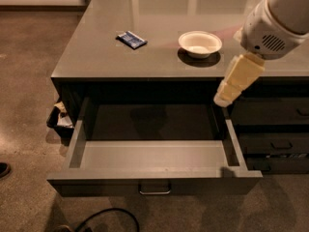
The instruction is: Place rxbar blueberry into top drawer
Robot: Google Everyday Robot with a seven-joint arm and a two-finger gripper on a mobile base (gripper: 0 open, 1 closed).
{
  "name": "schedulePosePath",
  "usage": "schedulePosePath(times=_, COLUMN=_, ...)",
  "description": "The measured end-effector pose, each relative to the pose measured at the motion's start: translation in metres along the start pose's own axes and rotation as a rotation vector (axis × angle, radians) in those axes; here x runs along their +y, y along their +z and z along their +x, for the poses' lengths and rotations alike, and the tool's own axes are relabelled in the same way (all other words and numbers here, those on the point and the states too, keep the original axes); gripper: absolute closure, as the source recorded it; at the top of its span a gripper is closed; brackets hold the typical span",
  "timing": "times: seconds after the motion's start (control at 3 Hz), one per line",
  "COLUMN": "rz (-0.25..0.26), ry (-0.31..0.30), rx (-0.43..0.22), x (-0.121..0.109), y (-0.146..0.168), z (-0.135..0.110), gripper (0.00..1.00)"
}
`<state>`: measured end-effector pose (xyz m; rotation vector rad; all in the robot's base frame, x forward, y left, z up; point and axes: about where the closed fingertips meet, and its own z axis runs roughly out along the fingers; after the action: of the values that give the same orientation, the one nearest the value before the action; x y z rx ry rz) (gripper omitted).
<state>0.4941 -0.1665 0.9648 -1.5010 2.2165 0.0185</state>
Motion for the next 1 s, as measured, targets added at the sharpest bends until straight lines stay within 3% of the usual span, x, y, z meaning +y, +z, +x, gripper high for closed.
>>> schedulePosePath(times=0.67, rz=0.063, ry=0.108, rx=-0.193, x=-0.064, y=0.009, z=-0.056, gripper=0.00)
schedulePosePath(times=1.0, rz=0.096, ry=0.141, rx=-0.265, x=-0.091, y=0.015, z=-0.100, gripper=0.00)
